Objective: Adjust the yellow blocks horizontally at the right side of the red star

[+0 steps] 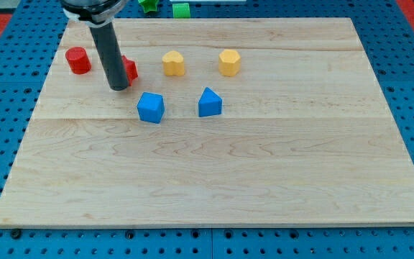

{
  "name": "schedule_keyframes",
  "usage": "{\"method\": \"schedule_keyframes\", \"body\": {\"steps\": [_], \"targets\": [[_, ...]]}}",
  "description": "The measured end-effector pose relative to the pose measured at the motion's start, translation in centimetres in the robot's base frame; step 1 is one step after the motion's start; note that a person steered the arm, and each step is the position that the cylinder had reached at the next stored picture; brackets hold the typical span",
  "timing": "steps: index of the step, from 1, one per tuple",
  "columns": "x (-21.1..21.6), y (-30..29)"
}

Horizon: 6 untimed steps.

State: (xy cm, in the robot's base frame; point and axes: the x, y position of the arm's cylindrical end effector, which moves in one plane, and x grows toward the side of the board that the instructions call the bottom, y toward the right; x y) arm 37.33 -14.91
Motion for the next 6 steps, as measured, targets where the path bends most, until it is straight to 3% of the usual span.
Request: {"method": "schedule_keyframes", "body": {"steps": [2, 4, 6], "targets": [[-3.4, 0.1], [1.3, 1.1], [1.8, 3.2]]}}
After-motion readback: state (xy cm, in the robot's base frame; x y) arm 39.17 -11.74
